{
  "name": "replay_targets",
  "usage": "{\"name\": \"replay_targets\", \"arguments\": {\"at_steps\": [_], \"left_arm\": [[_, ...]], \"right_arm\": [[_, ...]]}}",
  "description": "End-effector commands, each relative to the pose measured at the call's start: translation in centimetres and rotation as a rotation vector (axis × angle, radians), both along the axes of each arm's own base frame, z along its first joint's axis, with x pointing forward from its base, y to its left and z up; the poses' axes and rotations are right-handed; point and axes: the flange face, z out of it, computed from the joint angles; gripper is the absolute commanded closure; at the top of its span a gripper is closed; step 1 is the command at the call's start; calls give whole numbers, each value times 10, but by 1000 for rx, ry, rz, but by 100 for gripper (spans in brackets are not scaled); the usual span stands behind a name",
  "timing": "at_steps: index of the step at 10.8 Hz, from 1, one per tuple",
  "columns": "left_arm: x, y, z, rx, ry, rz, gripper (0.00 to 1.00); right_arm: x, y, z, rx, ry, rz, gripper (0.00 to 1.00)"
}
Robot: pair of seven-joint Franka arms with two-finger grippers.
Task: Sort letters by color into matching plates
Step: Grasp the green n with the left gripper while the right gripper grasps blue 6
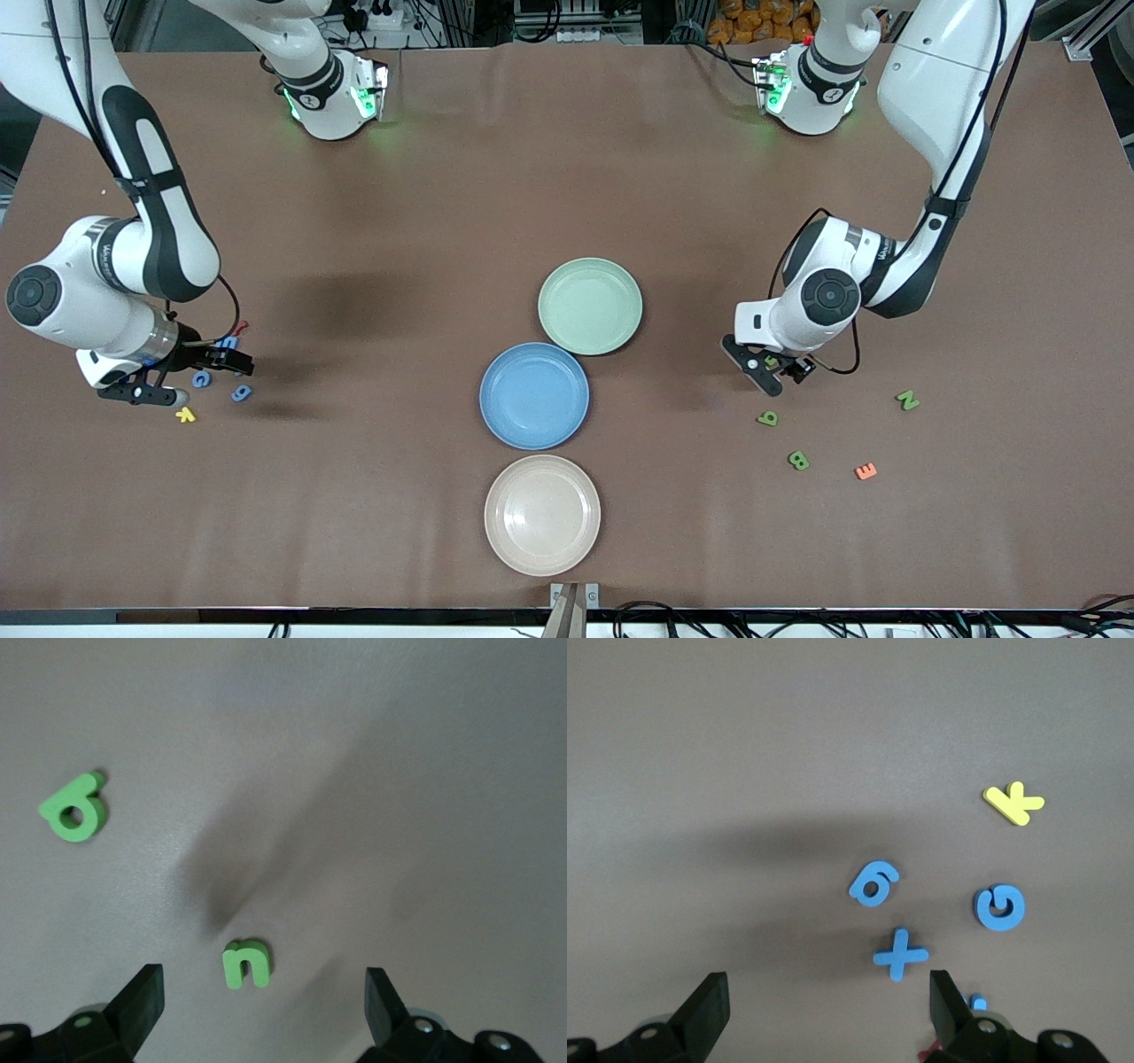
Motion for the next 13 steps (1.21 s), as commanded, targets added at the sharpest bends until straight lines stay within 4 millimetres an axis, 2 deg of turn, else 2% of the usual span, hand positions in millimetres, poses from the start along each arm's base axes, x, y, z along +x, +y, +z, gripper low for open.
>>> {"name": "replay_targets", "arguments": {"at_steps": [1, 3, 5, 7, 11, 13], "left_arm": [[6, 12, -13, 1, -10, -20, 0], [5, 20, -19, -7, -22, -13, 0], [4, 23, -22, -17, -36, -11, 0], [-5, 28, -30, -40, -65, -9, 0], [-8, 31, -33, -43, -65, -18, 0], [-7, 39, -32, -42, -64, -14, 0]], "right_arm": [[16, -11, -30, 1, -37, 9, 0], [18, -11, -49, -7, -59, 9, 0], [16, -12, -59, -8, -51, 9, 0], [15, -11, -70, -11, -55, 11, 0], [13, -11, -79, -27, -51, 32, 0], [12, -12, -83, -29, -54, 30, 3]]}}
